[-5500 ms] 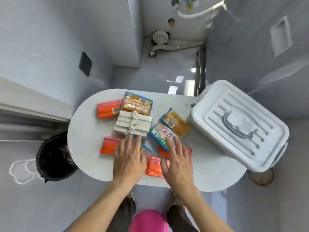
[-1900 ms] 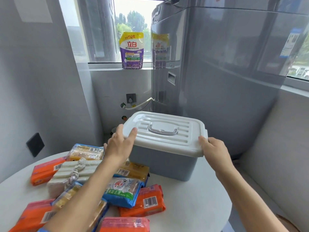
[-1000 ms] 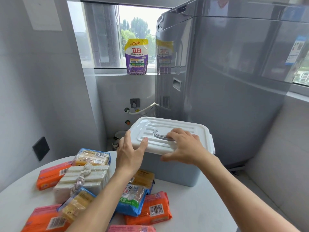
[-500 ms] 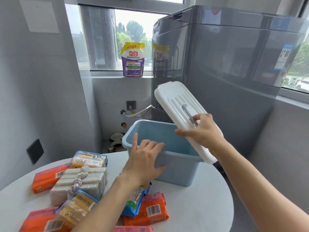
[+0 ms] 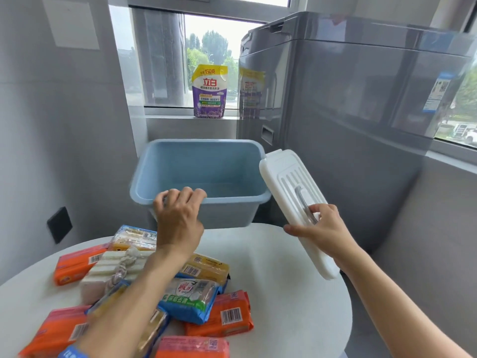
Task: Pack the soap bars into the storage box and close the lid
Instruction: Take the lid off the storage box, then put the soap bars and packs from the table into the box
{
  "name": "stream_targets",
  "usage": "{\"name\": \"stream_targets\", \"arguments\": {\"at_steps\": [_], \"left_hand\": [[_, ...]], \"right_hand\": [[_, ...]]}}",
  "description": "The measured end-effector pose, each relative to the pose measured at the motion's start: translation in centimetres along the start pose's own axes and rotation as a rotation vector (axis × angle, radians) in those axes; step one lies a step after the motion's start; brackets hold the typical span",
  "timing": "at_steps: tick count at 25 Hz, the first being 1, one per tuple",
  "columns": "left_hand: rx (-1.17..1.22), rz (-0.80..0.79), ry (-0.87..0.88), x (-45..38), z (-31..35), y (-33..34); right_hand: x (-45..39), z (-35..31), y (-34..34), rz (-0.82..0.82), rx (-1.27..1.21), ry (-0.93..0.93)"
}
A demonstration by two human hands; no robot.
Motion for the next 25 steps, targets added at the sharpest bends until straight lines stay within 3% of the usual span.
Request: {"name": "stream_targets", "arguments": {"at_steps": [3,5,9,13,15,17,19,20,22,25], "left_hand": [[-0.017,0.07,-0.146,-0.7,-2.3,-1.3],[-0.011,0.088,-0.211,-1.0,-3.5,-1.8],[0.03,0.088,-0.156,-0.8,-3.2,-1.9],[0.095,0.044,-0.057,-0.1,-1.7,-0.9],[0.119,-0.006,-0.006,0.0,-0.4,0.0],[0.143,-0.058,0.049,0.2,1.4,1.0],[0.154,-0.132,0.12,0.6,3.9,1.9],[0.159,-0.17,0.159,0.9,4.9,2.3],[0.2,-0.233,0.248,1.6,6.8,3.3],[0.266,-0.294,0.347,2.3,8.0,4.3]], "right_hand": [[0.3,1.9,2.0,-0.077,0.026,0.051],[0.3,2.6,4.0,-0.14,0.174,0.038],[0.3,2.6,9.1,-0.296,0.55,-0.08],[0.6,4.3,11.1,-0.456,0.608,-0.137],[-0.1,4.6,8.7,-0.31,0.32,0.027],[-0.5,4.2,4.3,0.151,0.01,0.135],[0.1,3.1,0.2,0.549,-0.145,0.064],[0.7,2.1,-0.8,0.636,-0.172,-0.041],[2.1,0.3,-1.2,0.588,-0.063,-0.301],[3.1,-1.0,0.3,0.175,0.259,-0.544]]}}
Point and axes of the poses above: each hand's wrist, its own x-axis away from the middle knuckle, its own y-axis out of the palm, z = x × y, the point moved 1 cm from there along -x, towards the middle knuckle, and after that the axes turned 5 degrees about -y, right-handed, at the moved point
